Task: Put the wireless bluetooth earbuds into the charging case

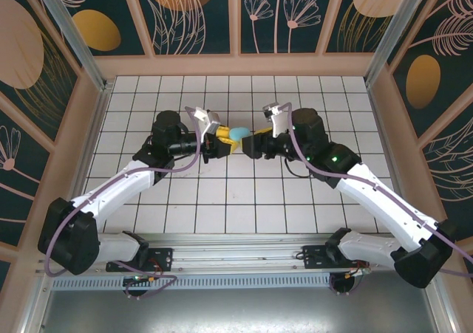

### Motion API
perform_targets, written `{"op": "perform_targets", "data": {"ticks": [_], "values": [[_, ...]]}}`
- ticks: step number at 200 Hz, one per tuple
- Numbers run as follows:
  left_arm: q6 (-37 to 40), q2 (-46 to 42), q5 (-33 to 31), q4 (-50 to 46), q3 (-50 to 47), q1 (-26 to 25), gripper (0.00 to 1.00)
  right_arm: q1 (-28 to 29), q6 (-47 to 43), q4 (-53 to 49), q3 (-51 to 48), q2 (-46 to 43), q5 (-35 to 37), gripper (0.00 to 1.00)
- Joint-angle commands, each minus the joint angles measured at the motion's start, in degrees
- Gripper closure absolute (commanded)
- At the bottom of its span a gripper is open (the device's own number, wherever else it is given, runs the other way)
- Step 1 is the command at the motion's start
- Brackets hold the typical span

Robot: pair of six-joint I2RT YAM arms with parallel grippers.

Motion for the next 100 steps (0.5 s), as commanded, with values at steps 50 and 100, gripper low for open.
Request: {"op": "perform_targets", "data": {"ticks": [50,100], "values": [[1.33,-2.05,2.44,-2.48,1.68,0.08,0.79,0.74,-8.96,-1.43,0.41,0.18,-0.85,0.29],[1.25,-2.1,2.96,-2.73,2.01,0.03,0.79,0.74,-10.99,-1.08,-0.31,0.18,-4.33,0.29]]}}
